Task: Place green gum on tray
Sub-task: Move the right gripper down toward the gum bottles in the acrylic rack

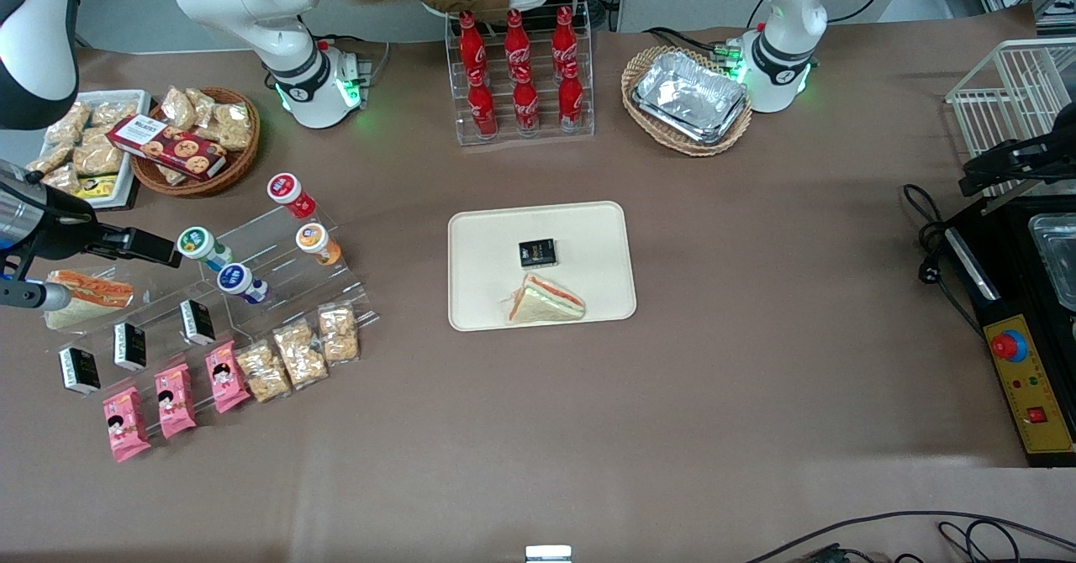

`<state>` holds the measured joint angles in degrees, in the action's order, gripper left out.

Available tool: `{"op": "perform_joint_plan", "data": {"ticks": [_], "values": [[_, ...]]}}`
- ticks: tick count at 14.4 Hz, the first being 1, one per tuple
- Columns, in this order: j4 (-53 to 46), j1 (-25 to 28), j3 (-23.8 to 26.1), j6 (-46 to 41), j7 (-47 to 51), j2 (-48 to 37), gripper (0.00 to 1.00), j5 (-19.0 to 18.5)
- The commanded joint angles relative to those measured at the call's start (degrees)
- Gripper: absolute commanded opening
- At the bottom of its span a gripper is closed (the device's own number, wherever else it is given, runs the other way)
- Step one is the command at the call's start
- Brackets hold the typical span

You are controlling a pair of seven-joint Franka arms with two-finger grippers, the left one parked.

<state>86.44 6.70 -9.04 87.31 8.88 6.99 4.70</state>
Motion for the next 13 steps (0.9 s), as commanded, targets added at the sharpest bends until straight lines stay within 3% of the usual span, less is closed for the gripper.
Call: {"op": "perform_joint_plan", "data": {"ticks": [1,6,9,11,13], "values": [[-1.98,-0.28,0.16,-1.09,-0.62,0.83,1.0,-0.92],[-1.37,-0.37,0.07,-2.23,-0.88,-0.66,1.0,-0.4],[2.31,-0.37,-0.8,-6.46,-10.0,-3.82,1.0,-1.01],[9.58,-0.37,-1.77,-2.79,-13.17,-8.11,1.0,-3.46],[22.82,-0.37,-1.78,6.85,-17.48,-15.39,1.0,-8.63]]}}
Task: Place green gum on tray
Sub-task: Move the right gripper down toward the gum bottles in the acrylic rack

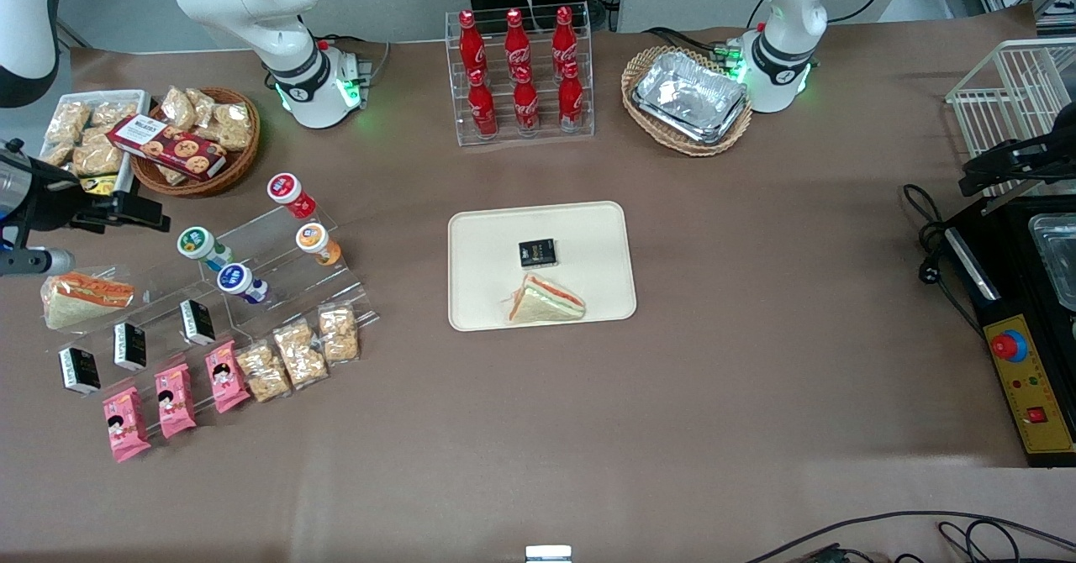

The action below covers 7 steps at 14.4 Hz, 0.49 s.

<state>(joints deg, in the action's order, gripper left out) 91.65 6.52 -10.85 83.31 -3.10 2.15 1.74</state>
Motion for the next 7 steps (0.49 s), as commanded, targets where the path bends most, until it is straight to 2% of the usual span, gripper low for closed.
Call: {"op": "perform_joint_plan", "data": {"ticks": [1,5,7], "values": [[23.52,-0.2,-0.31,15.35,-7.08,-13.63,1.0,-6.65],[33.31,-0.11,-5.32,25.65,-18.41,-14.54,1.0,-6.75],[36.74,-0.2,-5.85,29.7,-20.1,-14.54,1.0,-6.75]]}}
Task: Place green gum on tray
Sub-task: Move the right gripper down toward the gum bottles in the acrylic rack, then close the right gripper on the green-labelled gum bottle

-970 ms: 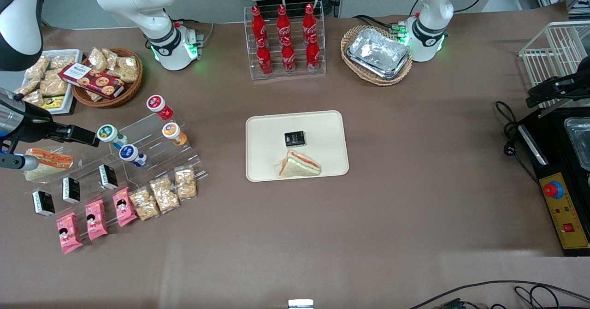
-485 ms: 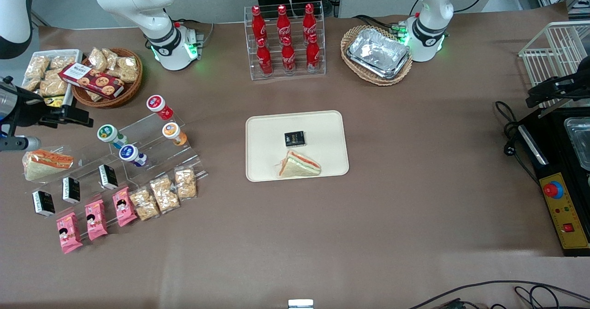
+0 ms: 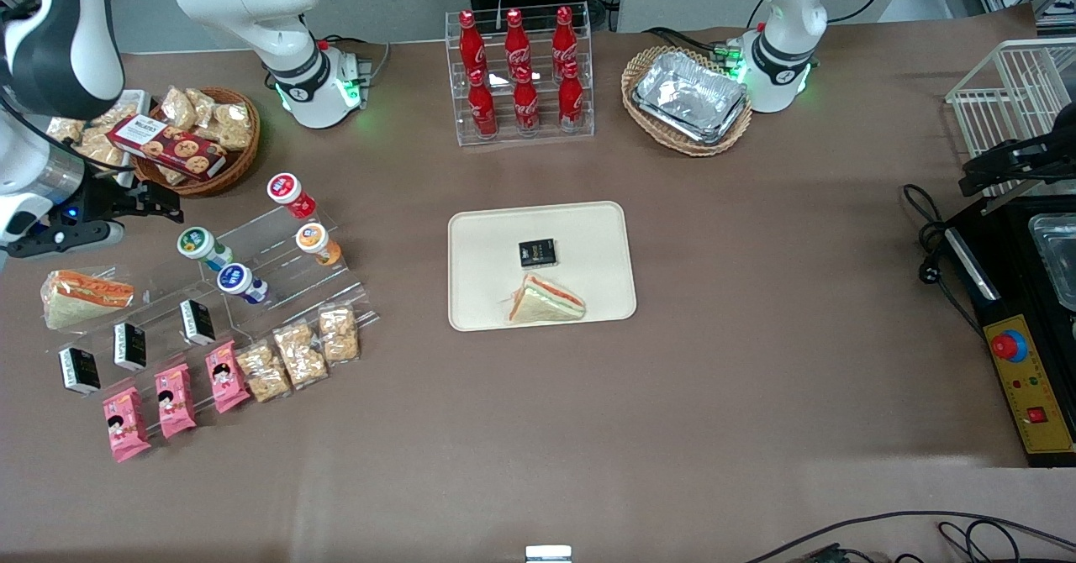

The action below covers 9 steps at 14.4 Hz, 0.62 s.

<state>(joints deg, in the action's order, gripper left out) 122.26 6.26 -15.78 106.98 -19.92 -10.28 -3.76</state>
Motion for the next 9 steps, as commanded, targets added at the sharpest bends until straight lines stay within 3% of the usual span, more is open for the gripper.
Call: {"op": "perform_joint_plan", "data": {"ticks": [1,7,9], "values": [[8.5,0.16,-1.27,8.66,-3.28,-2.02,1.0,-1.25],[16.08,0.16,-1.28,20.71,-3.01,-0.36,1.0,-0.54],[16.08,0.16,-1.28,22.3,-2.84,1.13,0.95,-0.37]]}}
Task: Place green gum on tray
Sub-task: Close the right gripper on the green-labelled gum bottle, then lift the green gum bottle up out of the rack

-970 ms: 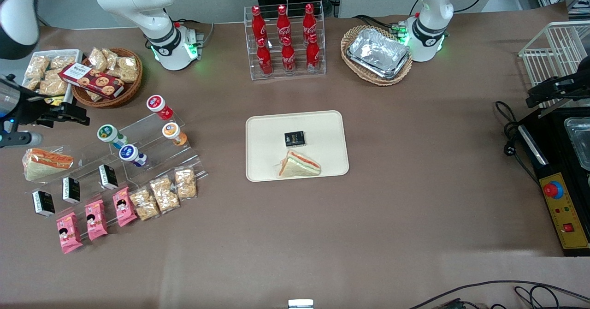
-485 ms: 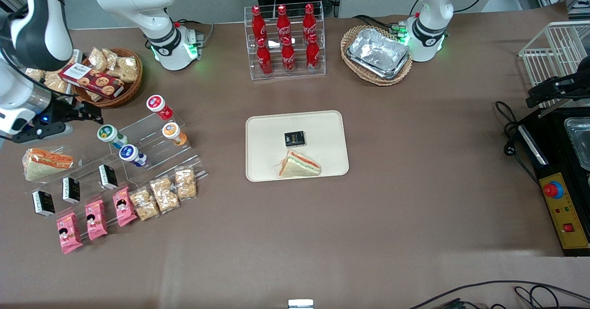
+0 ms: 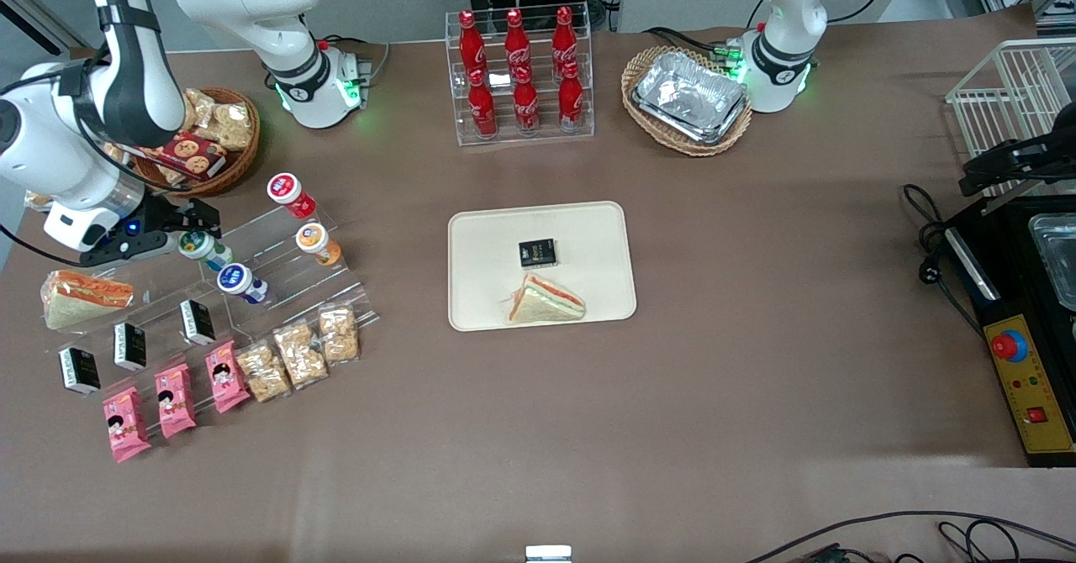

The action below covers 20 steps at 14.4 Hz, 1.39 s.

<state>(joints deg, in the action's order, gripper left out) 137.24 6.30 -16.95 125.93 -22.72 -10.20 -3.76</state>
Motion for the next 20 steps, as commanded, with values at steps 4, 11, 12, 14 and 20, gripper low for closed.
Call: {"op": "perform_joint_plan", "data": {"ticks": [4,11,12,14,20], "values": [[0.93,0.11,-0.1,4.23,0.04,1.85,0.39,0.34],[0.4,0.2,-0.1,3.71,-0.13,1.85,0.27,0.34],[-0.04,0.2,-0.1,3.44,-0.05,1.77,0.27,0.25],[-2.66,0.38,0.08,-0.22,-0.05,1.33,0.27,0.34],[-23.48,1.86,0.6,-27.03,2.05,1.76,0.27,4.19]]}}
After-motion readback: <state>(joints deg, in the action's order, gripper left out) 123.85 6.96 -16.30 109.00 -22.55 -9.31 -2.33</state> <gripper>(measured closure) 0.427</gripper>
